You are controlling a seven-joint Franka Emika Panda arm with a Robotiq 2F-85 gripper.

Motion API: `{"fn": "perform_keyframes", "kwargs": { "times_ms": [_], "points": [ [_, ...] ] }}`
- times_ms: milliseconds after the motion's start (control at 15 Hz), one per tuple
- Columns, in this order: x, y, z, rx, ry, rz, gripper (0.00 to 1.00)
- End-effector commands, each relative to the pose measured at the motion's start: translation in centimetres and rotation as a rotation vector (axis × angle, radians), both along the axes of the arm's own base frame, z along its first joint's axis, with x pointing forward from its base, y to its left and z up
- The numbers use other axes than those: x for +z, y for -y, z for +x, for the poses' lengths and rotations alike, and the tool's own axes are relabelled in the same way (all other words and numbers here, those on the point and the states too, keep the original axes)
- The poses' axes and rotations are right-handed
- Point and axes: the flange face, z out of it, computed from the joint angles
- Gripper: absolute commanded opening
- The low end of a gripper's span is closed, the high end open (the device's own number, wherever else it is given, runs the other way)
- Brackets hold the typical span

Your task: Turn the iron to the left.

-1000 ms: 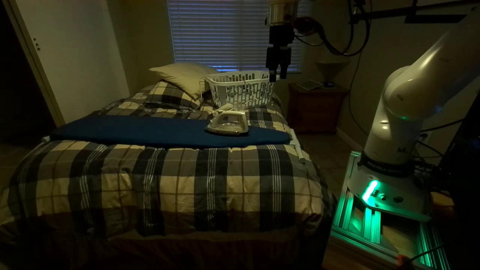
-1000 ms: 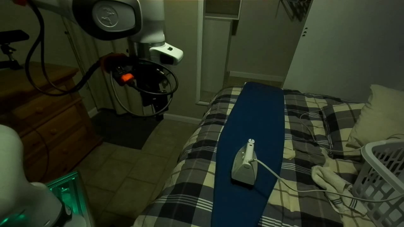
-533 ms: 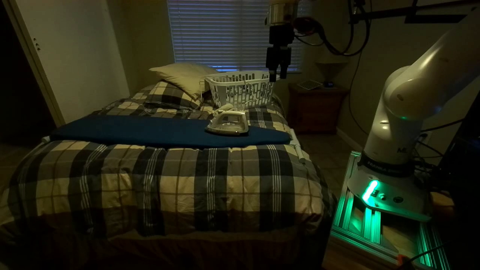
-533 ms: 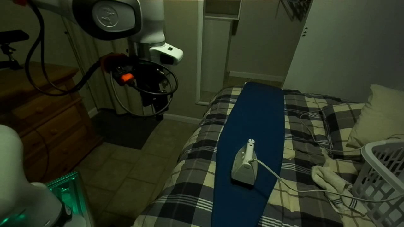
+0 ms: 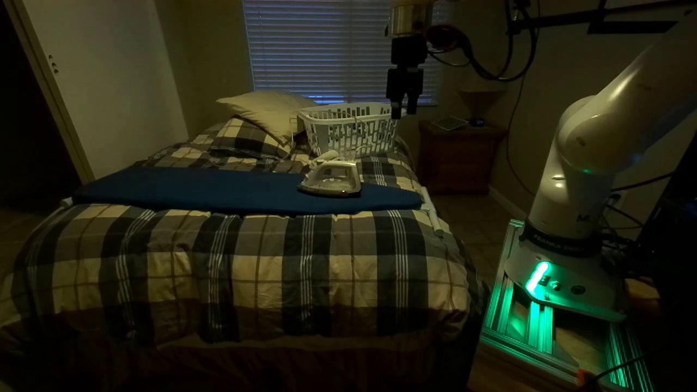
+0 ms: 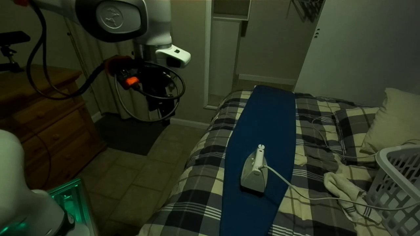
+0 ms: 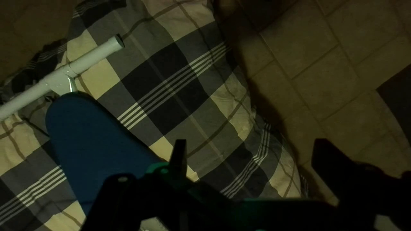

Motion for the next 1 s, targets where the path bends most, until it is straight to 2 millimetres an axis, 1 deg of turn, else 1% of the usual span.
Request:
{"fn": "perform_keyframes", "kwargs": {
  "times_ms": [0,133,200,267,333,400,533,600,667,800,933],
  "points": [
    [-2.6,5.1,1.4,-0.065,-0.015,-0.035,1.0],
    [-3.5,8.0,2.6,-0.058,0.028,-0.059,1.0],
    [-3.9,9.1,3.5,-0.037,0.058,-0.071,1.0],
    [-4.2,9.8,4.3,-0.016,0.105,-0.088,1.0],
    [-4.4,10.1,5.3,0.028,0.15,-0.115,1.0],
    [-4.5,10.0,6.3,0.063,0.19,-0.125,1.0],
    [-4.5,9.0,7.9,0.147,0.273,-0.143,1.0],
    [-4.8,8.5,8.9,0.152,0.286,-0.165,1.0],
    [-4.7,9.2,7.3,0.098,0.257,-0.124,1.0],
    [-5.2,8.4,8.2,0.127,0.275,-0.139,1.0],
    [-5.3,8.3,8.5,0.132,0.277,-0.142,1.0]
  ]
}}
